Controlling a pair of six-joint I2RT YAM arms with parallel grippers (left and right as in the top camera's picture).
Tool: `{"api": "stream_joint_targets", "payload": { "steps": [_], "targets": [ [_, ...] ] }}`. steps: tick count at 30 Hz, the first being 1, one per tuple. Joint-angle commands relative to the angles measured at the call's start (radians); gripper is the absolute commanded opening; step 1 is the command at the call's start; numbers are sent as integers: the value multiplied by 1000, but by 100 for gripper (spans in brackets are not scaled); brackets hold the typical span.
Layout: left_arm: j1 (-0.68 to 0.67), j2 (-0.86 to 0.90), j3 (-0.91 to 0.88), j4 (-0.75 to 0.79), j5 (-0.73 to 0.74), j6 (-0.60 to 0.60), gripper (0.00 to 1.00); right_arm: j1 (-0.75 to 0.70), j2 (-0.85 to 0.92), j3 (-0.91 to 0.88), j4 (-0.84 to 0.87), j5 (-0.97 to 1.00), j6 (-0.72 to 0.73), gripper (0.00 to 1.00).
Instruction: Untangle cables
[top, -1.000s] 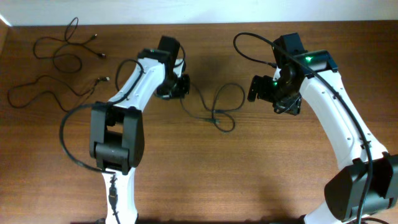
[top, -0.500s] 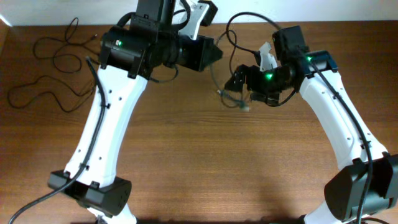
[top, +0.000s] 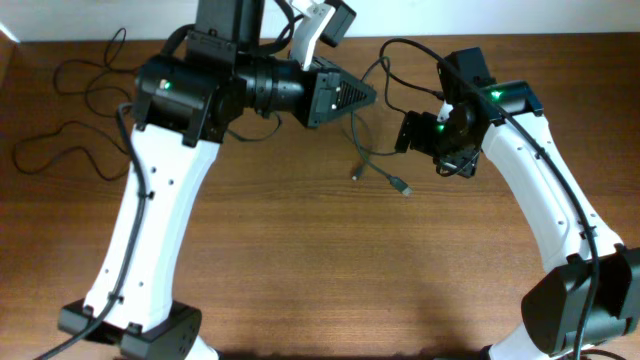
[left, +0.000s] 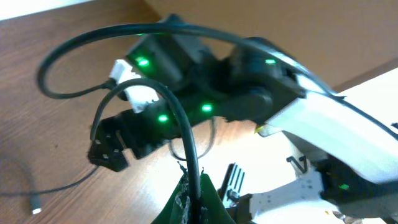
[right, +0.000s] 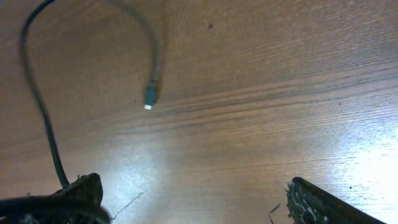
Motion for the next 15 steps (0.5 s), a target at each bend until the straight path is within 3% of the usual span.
{"api": "stream_joint_targets", "payload": {
  "steps": [1,3,5,8,12,15],
  "targets": [
    [0,-51,1,3,58,19,0,-4,3,6,14,37,11,91],
    [0,-53,1,3,58,19,0,-4,3,6,20,29,10,91],
    [0,-53,1,3,58,11,0,-4,3,6,27,10,8,83],
    [1,-53,1,3,58,-11,0,-4,3,6,29,11,8,53],
    [12,-53,1,3,56,-11,0,-16,3,6,21,11,8,4],
    [27,-53,1,-5,-22,-11,0,-23,1,6,7,11,7,4]
  ]
}}
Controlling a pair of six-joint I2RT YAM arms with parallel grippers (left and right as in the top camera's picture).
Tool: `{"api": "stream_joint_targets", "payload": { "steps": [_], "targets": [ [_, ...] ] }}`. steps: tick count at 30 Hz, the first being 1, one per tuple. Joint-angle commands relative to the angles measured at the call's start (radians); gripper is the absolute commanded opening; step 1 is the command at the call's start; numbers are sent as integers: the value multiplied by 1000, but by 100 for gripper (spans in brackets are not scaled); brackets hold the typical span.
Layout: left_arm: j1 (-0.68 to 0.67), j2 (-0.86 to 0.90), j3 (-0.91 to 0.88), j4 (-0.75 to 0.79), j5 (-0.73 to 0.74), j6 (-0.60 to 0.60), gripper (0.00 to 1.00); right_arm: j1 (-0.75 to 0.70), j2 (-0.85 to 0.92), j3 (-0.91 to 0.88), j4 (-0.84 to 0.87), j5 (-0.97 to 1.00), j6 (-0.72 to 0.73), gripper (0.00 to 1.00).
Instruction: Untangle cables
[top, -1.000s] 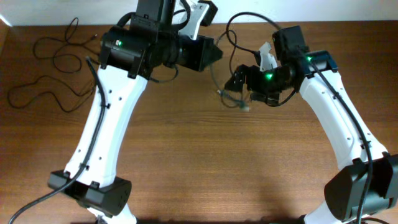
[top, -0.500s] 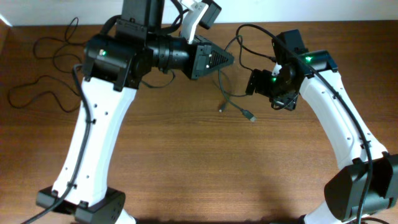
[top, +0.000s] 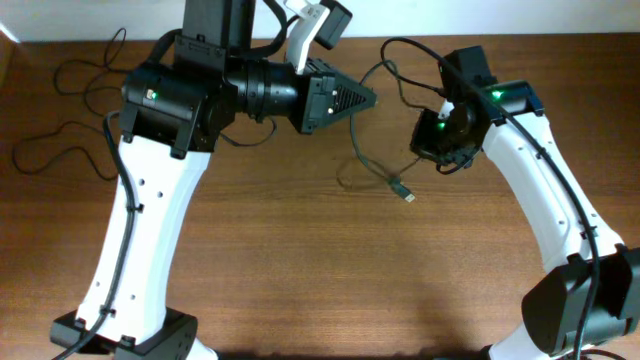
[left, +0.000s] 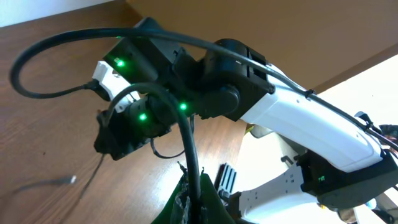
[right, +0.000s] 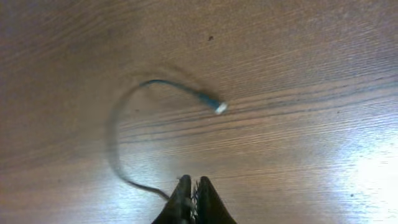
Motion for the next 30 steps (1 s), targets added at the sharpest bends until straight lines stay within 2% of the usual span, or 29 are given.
{"api": "stream_joint_targets", "payload": {
  "steps": [1,6,8,10,11,13,16,22,25,26,27,30],
  "targets": [
    [24,-23,1,-11,-101,-6,0,-13,-1,7,-17,5,2,4],
    [24,-23,0,-95,-555,-7,5,-13,-57,14,-28,-55,-74,4],
    [24,-23,0,-126,-684,-7,6,-13,-95,21,-28,-72,-77,4],
    [23,-23,0,-149,-761,-6,16,-12,-143,32,-28,-79,-78,4],
    [23,-23,0,-160,-782,-6,26,-11,-174,38,-27,-79,-78,4],
    [23,-23,0,-176,-787,-6,57,-11,-235,47,-27,-79,-78,4],
    [24,-21,-2,-184,-802,-6,76,-11,-333,48,-19,-78,-78,4],
    [21,-14,-2,-184,-782,-4,79,-11,-446,48,-4,-137,-166,4],
    [21,-14,-2,-184,-661,106,81,-11,-457,48,-6,-152,-215,4],
    [21,-14,-2,-184,-636,149,88,-11,-455,48,-8,-152,-229,4],
    [21,-14,-2,-183,-635,156,91,-11,-452,48,-9,-153,-232,4],
    [21,-14,-2,-180,-566,158,90,-11,-448,48,-9,-156,-232,4]
  ]
}}
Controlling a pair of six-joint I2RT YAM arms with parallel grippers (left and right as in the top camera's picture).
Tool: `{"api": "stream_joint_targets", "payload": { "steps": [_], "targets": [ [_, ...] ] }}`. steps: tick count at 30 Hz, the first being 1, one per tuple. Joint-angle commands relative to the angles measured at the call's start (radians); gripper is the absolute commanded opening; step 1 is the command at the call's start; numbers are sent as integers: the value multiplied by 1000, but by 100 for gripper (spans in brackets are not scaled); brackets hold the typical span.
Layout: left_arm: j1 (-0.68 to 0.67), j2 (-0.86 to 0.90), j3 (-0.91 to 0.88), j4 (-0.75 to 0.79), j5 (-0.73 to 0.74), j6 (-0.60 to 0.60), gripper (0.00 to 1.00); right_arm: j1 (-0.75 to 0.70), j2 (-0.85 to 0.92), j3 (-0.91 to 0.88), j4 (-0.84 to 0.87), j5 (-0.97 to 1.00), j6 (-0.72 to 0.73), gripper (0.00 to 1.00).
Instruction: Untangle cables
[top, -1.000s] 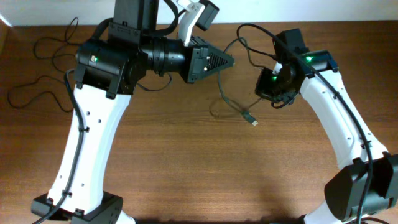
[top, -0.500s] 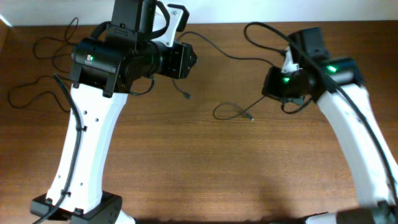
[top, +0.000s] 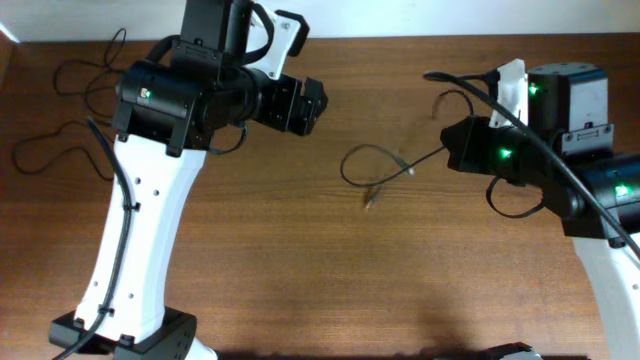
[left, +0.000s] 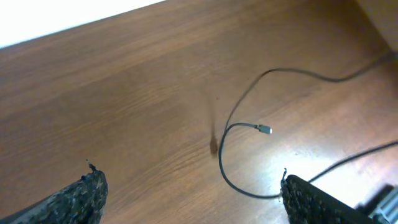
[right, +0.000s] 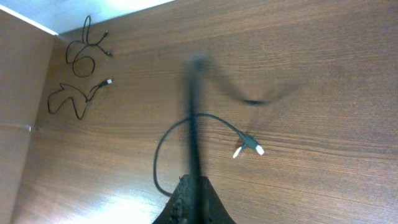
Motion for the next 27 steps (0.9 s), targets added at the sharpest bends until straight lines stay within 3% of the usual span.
{"api": "stream_joint_targets", "payload": {
  "steps": [1,4,13,18,22,25,27],
  "targets": [
    [2,-14,-2,3,132,70,90,-3,5,13,2,-30,-43,4],
    [2,-14,-2,9,239,156,89,-3,5,13,7,-172,-193,4],
    [5,35,-2,80,238,143,88,-3,5,13,51,-460,-250,4],
    [5,81,-2,112,441,121,88,-3,5,13,34,-559,-325,4],
    [6,101,-2,170,483,-113,86,-3,5,13,2,-615,-422,4],
    [9,101,-1,196,513,-72,84,-3,5,13,-6,-619,-428,4],
    [9,101,-2,211,509,44,78,-3,5,13,-10,-619,-428,4]
  ]
}}
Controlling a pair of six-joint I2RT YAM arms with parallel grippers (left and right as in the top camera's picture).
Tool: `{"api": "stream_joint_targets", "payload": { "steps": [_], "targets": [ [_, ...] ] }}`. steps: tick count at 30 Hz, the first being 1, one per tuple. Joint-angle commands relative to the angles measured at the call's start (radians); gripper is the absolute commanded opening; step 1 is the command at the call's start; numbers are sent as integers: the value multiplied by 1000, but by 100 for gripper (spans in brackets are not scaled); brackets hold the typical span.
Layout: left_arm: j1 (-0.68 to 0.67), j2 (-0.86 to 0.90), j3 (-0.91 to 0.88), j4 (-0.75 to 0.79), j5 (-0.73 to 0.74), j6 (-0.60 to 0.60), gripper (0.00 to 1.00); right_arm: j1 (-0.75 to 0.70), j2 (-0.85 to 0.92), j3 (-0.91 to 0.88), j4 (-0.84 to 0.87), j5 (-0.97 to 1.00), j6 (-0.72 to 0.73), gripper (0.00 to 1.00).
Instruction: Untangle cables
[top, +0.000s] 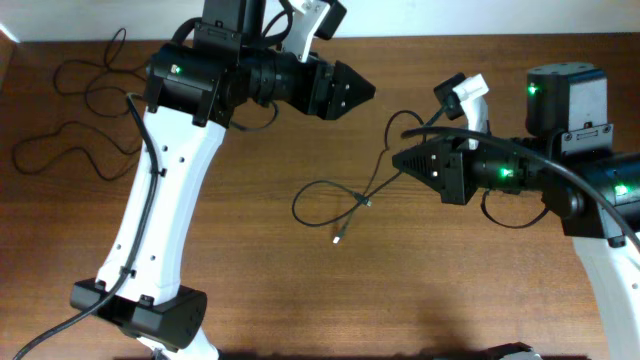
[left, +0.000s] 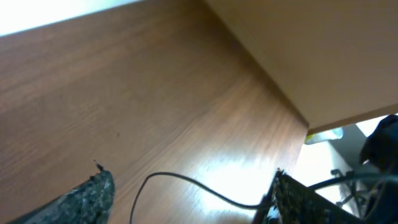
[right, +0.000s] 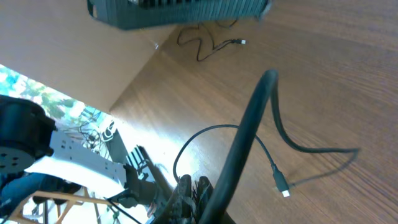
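Note:
My right gripper is shut on a thin black cable. From the fingers the cable trails left into a loop over the table's middle and ends in a small plug. In the right wrist view the shut gripper holds the cable's loop, and a plug sits close to the wood. My left gripper is open at the back centre, above and left of the right one. In its own view the left gripper holds nothing, and the cable arcs across the wood beyond it.
Several more thin black cables lie spread at the far left of the wooden table, and they show small as other cables in the right wrist view. A thick black arm cable crosses the right wrist view.
My right gripper, still shut on the cable, has moved left toward the table's middle, and the cable's loop and plug now lie farther left. The open left gripper has swung to point right.
At first my left gripper was shut on the cable at the back centre, with the right gripper open beside it. Then both were shut on it. Later the left was open and the right held the cable farther right. Now the right holds it over the middle.

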Motion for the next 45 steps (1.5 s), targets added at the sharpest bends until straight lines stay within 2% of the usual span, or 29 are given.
{"api": "stream_joint_targets", "payload": {
  "steps": [1,6,7,9,12,18,21,30,41,43,45],
  "targets": [
    [3,1,-1,16,53,190,78,-3,5,13,-6,-42,-37,4],
    [1,1,-1,-118,282,681,82,-3,5,13,-13,-42,-36,4],
    [1,1,-1,-149,308,761,88,-3,5,13,-14,-42,-35,4],
    [-2,1,-1,-173,318,822,93,-3,6,13,-17,-55,-33,4],
    [-11,1,-1,-164,314,836,95,-3,8,13,-18,-117,-33,4],
    [-48,1,-1,-133,314,859,93,-3,22,13,-28,-179,-33,4],
    [-54,1,-1,-126,264,890,84,-3,26,13,-31,-208,-33,4],
    [-82,1,-1,-119,269,890,78,26,26,12,-43,-266,-33,4],
    [-114,2,-1,-95,243,888,51,63,26,13,-44,-234,-33,4],
    [-114,2,-1,-95,243,885,33,63,28,13,-46,-214,-33,4],
    [-114,2,-1,-95,243,885,22,63,29,12,-55,-179,-33,4]
  ]
}}
